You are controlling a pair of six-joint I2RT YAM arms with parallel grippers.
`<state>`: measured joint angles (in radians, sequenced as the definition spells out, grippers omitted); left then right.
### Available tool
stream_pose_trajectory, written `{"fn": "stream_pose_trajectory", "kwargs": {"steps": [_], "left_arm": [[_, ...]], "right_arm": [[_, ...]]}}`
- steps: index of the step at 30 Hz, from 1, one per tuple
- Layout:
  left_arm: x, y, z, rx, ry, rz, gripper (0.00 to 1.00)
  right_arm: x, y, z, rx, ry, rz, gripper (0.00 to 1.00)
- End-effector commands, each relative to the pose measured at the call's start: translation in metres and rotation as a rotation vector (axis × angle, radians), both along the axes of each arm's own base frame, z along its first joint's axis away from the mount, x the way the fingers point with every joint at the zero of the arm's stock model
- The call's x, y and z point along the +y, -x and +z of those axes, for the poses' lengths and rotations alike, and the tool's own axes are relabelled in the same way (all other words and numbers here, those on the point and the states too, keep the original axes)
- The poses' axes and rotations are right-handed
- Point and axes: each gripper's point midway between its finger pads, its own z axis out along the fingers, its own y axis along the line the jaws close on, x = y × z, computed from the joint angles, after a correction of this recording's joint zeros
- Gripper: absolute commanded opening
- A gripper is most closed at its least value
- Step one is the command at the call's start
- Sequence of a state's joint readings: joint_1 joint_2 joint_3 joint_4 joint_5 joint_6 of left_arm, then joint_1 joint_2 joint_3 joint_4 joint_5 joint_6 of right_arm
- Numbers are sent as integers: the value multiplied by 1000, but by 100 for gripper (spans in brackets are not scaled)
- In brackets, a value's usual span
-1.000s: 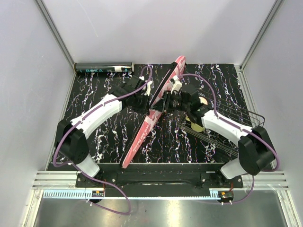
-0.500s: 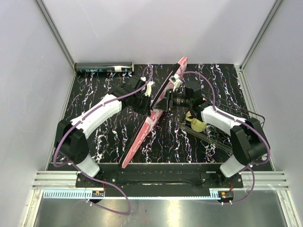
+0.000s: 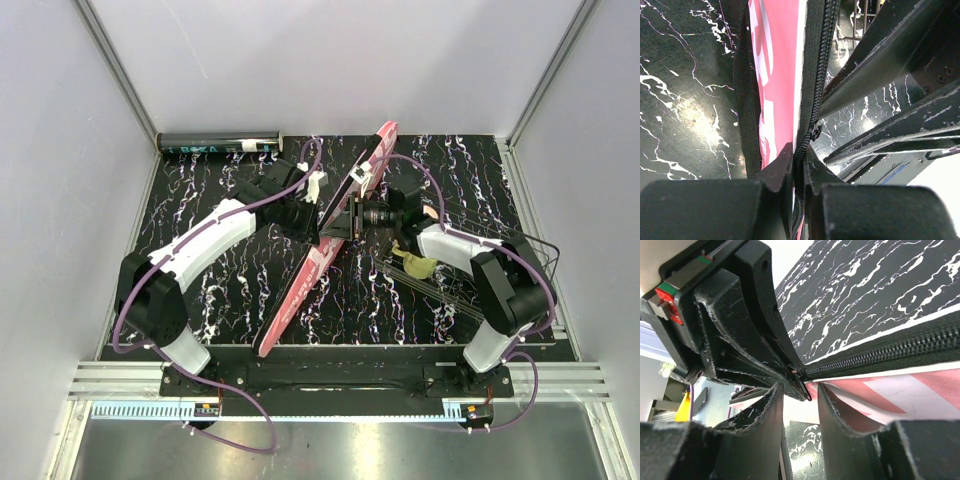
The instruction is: Pack up the badminton gear
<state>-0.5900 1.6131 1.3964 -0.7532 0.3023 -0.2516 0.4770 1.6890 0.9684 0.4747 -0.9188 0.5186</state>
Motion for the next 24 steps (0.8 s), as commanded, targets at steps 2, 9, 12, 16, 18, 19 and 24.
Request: {"fn": "stream_pose_trajectory", "kwargs": {"steps": [2,9,12,16,18,19,24], "left_arm": [[-15,-10,31,-99,115,-42,0],[-16,-9,33,-103,120,-46,0],[-15,-10,31,-102,116,-41,0],[-11,-5,35,-110,130,-48,35],[-6,-7,45,-146,152,-35,49],[-5,-6,47,-145,163,-38,54],[7,-25,69,-185,201,42,58]], "right_arm": [[5,5,13,-51,-73,62,40],[7,3,13,-36,-91,68,25],[8,3,15,-39,-99,71,14],[6,3,18,-41,-102,55,0],[6,3,17,-38,-101,52,0],[6,3,17,-36,-102,47,0],[5,4,10,-27,-98,30,0]]}}
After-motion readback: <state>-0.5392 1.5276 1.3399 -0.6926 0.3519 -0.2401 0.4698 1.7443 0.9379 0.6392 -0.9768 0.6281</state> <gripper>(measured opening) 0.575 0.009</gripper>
